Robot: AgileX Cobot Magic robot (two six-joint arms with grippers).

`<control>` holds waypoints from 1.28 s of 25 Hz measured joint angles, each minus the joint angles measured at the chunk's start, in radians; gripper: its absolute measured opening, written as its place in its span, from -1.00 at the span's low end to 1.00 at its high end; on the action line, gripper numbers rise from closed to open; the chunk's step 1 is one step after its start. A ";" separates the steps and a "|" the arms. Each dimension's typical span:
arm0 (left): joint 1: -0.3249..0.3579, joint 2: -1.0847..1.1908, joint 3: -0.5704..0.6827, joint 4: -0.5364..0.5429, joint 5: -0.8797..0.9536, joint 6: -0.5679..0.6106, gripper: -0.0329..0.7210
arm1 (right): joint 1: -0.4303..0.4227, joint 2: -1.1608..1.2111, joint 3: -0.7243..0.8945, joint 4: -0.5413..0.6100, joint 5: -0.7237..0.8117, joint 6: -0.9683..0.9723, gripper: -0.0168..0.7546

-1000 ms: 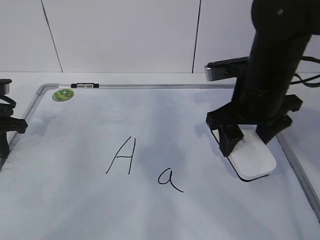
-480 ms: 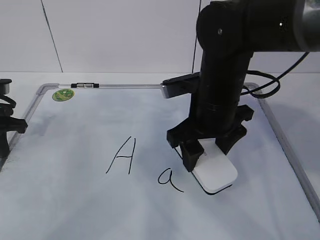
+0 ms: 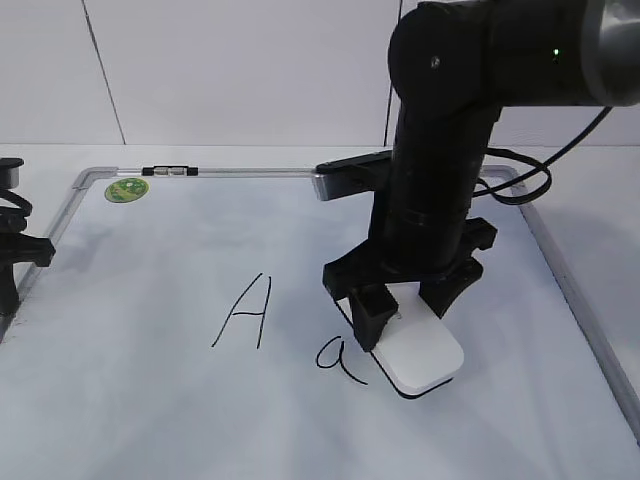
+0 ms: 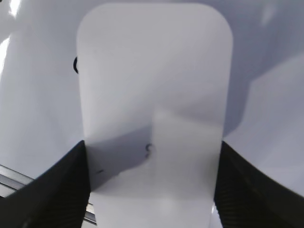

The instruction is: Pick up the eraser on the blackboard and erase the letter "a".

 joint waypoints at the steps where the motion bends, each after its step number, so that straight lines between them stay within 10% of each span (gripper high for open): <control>1: 0.000 0.000 0.000 0.000 0.000 0.000 -0.88 | 0.000 0.004 0.000 0.002 0.000 -0.002 0.50; 32: 0.000 0.000 0.000 0.000 0.002 0.000 -0.88 | 0.031 0.106 -0.073 -0.006 0.000 -0.008 0.50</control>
